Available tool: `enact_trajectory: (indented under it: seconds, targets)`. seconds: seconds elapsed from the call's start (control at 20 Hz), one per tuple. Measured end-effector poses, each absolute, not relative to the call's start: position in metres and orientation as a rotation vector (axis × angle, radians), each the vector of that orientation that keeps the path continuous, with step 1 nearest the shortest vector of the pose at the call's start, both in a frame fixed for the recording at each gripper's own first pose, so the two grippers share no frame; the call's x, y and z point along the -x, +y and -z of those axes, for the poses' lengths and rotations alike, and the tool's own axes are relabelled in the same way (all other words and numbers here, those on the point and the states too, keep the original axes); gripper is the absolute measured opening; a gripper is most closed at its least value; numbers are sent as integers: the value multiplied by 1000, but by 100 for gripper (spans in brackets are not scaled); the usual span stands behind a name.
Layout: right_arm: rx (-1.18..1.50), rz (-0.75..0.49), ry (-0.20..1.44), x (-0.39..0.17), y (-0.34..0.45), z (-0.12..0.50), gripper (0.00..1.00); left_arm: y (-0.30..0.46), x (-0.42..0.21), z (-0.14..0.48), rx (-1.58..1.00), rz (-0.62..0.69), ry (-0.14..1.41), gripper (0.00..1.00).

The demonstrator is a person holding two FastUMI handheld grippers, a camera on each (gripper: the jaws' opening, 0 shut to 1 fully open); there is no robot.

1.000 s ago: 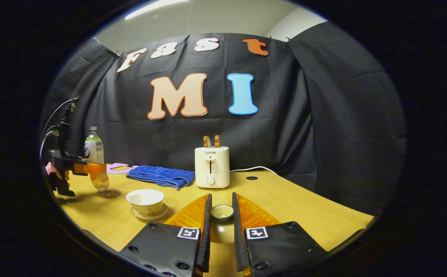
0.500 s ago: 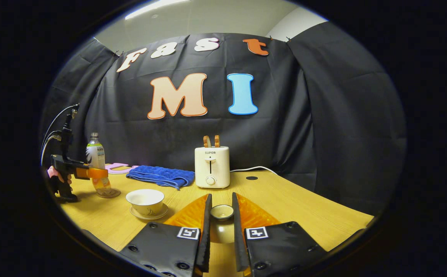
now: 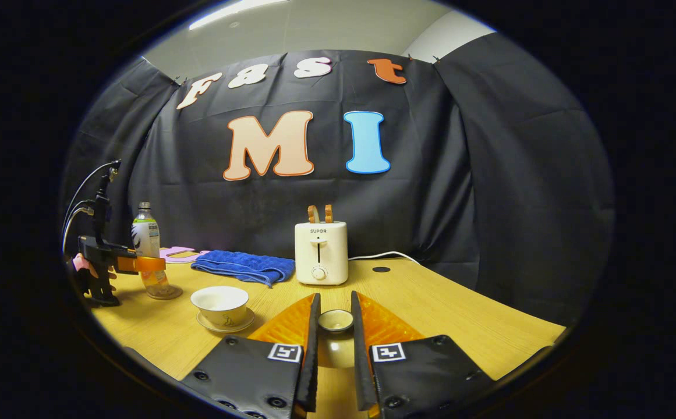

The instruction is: Open the teacup lid with one hand, grasp the water bottle and pour water into the teacup with the other hand; after pouring, place the water bottle on the coaster and then close the teacup lid.

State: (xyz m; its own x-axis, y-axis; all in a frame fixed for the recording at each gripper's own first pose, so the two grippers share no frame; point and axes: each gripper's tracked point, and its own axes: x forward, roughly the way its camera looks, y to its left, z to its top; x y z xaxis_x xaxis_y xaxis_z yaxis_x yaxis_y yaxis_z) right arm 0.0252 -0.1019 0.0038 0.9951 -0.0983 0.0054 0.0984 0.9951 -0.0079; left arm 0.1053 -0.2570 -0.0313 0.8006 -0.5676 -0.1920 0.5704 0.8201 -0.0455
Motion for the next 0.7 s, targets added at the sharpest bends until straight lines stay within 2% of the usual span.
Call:
enact_trajectory:
  seconds: [0.05, 0.15, 0.7]
  targets:
    - [8, 99, -5, -25, -102, -4, 30, -259, -104, 27, -6, 610, 187, 80]
    - [8, 98, -5, -26, -102, -4, 30, -256, -102, 22, 9, 607, 167, 94]
    - [9, 100, -8, -25, -102, -4, 29, -237, -75, 15, -26, 511, 77, 95]
